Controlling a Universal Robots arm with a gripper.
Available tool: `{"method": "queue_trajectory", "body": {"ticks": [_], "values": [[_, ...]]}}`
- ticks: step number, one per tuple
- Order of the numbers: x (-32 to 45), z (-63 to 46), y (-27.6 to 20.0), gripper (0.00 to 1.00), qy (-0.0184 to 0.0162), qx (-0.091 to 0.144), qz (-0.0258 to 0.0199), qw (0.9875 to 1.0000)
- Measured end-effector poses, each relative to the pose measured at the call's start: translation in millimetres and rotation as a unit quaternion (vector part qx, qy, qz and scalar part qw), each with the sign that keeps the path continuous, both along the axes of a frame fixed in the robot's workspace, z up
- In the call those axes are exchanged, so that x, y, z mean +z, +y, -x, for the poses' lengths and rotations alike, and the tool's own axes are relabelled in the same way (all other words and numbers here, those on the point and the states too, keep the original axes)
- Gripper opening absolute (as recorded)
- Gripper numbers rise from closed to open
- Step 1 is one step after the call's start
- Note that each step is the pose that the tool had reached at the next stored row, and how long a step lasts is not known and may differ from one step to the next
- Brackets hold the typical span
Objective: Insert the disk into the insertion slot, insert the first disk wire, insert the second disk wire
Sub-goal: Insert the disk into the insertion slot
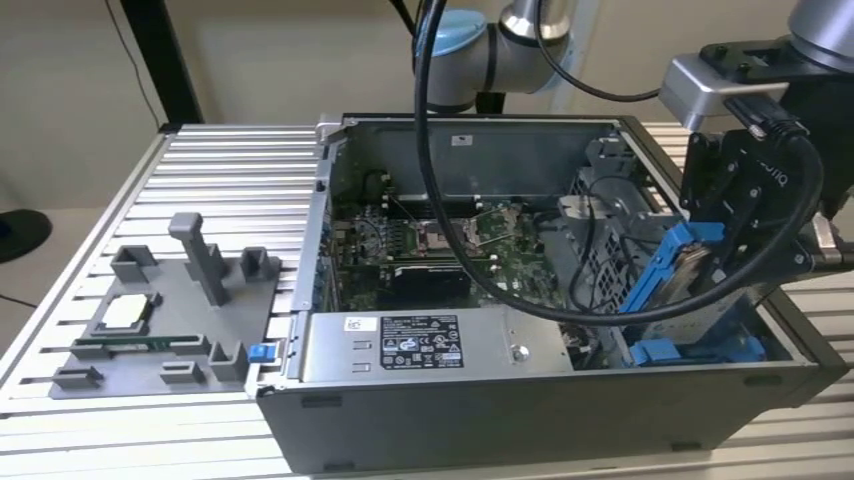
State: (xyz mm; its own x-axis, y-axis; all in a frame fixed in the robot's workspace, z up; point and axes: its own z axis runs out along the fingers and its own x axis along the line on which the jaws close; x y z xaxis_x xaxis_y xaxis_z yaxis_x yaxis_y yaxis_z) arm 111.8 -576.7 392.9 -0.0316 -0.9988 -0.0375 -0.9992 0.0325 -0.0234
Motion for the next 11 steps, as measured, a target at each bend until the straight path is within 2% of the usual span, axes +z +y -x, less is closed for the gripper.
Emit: {"method": "queue_trajectory", "body": {"ticks": [4, 10, 11], "values": [[-1.8, 0.2, 0.2, 0.00, -0.0019, 0.000, -0.0013, 1.0000], [-6.1, 0.1, 0.3, 0.00, -0.0022, -0.001, -0.0032, 1.0000], [-6.3, 0.2, 0.2, 1.00, -0.0022, -0.002, -0.0033, 1.0000]]}}
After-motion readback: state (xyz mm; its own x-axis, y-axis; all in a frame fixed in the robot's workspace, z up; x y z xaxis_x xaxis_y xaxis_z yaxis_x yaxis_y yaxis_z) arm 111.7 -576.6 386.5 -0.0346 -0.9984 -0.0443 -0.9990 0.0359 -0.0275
